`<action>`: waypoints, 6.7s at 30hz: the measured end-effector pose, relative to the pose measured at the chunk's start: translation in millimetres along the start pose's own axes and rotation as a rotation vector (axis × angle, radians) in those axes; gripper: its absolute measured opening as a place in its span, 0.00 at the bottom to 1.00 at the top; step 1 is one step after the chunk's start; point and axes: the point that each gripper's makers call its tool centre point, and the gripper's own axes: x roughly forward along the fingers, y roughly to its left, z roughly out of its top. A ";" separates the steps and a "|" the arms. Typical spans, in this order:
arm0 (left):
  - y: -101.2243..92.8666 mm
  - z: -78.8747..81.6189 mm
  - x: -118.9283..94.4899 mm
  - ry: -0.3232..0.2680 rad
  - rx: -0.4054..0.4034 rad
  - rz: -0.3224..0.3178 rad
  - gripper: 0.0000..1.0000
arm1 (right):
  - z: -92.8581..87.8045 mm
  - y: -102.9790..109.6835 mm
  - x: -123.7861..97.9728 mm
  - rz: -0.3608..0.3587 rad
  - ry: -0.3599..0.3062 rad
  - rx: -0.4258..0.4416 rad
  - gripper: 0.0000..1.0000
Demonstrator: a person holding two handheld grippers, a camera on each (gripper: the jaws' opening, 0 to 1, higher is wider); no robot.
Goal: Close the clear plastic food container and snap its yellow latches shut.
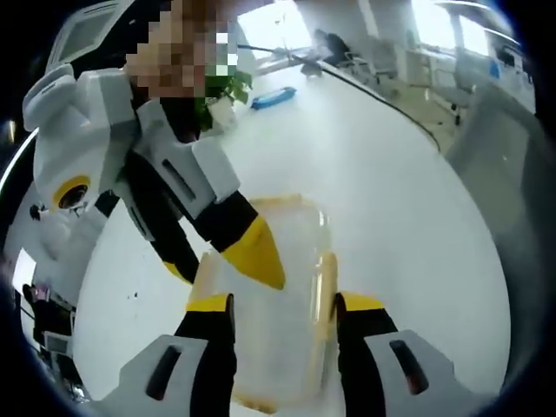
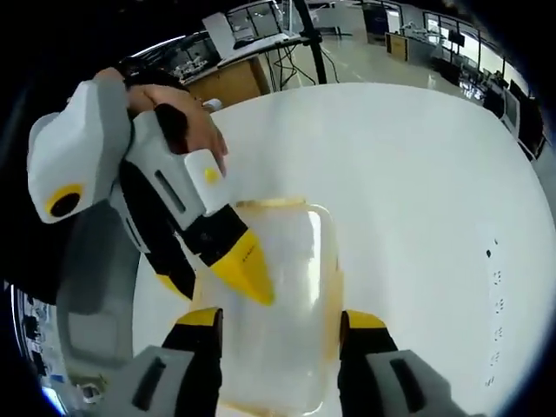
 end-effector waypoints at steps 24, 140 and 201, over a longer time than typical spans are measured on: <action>-5.2 6.4 -8.1 0.038 0.032 -0.032 0.38 | 6.5 -1.3 -1.7 0.051 0.139 -0.090 0.52; 42.0 -63.6 -32.0 -0.148 -1.284 0.325 0.51 | -38.3 10.9 -19.7 -0.708 -0.688 1.069 0.49; 141.8 -133.1 -54.9 -0.137 -1.279 0.374 0.56 | 50.5 -85.7 -12.1 -0.744 -0.719 1.004 0.56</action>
